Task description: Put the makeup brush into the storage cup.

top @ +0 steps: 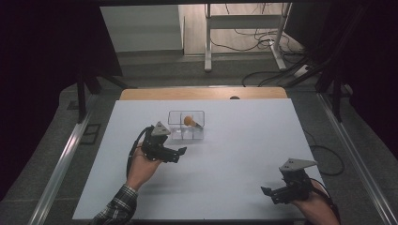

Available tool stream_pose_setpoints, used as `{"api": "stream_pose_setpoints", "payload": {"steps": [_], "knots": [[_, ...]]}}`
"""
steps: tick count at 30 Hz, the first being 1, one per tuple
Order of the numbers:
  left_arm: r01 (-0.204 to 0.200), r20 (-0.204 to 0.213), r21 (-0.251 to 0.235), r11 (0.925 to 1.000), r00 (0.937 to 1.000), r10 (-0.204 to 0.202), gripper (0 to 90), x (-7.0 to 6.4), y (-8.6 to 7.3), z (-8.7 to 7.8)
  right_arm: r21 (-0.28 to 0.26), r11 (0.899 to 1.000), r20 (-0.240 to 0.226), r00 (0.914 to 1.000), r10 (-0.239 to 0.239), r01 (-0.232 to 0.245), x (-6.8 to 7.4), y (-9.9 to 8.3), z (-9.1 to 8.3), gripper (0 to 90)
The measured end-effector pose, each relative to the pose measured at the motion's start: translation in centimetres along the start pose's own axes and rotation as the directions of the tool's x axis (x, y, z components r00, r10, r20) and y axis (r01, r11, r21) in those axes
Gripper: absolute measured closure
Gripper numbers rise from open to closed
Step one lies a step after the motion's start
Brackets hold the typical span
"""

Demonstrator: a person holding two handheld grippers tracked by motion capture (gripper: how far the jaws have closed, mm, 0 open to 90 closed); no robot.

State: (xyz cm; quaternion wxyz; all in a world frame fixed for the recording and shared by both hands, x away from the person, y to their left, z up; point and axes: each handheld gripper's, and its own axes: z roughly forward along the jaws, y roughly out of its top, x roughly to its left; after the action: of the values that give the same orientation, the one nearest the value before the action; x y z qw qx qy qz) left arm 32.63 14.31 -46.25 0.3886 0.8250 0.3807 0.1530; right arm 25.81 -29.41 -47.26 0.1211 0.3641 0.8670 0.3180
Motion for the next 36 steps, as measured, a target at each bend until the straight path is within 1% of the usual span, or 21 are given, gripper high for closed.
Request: {"api": "stream_pose_setpoints", "payload": {"steps": [6, 15, 23, 26, 31, 36], "knots": [[0.003, -0.003, 0.002, 1.0000, 1.0000, -0.003, 0.0, -0.1, -0.5, -0.3, 0.001, 1.000, -0.002, 1.0000, 0.003, -0.003, 0.0, 0.0, 0.0, 0.0], [0.025, -0.006, 0.000, 0.9997, 0.9997, -0.025, 0.0, -0.1, -1.3, -0.9, -0.005, 1.000, -0.004, 1.0000, 0.003, -0.003, -0.1, 0.0, 0.0, 0.0], [0.023, -0.010, 0.006, 0.9997, 0.9997, -0.023, 0.0, -0.5, -1.7, -1.2, -0.007, 1.000, -0.004, 1.0000, 0.002, -0.002, -0.2, 0.0, 0.0, 0.0], [0.026, -0.006, 0.006, 0.9997, 0.9997, -0.026, 0.0, -0.5, -2.0, -1.4, -0.007, 1.000, -0.005, 1.0000, 0.002, -0.002, -0.2, 0.0, 0.0, 0.0], [0.046, 0.013, 0.003, 0.9989, 0.9989, -0.046, 0.0, -0.7, -2.3, -1.6, -0.005, 1.000, -0.006, 1.0000, 0.002, -0.002, -0.1, 0.0, 0.0, 0.0], [0.042, 0.017, 0.002, 0.9991, 0.9990, -0.042, 0.0, -0.9, -2.4, -1.8, -0.005, 1.000, -0.006, 1.0000, 0.001, -0.001, -0.1, 0.0, 0.0, 0.0]]}}
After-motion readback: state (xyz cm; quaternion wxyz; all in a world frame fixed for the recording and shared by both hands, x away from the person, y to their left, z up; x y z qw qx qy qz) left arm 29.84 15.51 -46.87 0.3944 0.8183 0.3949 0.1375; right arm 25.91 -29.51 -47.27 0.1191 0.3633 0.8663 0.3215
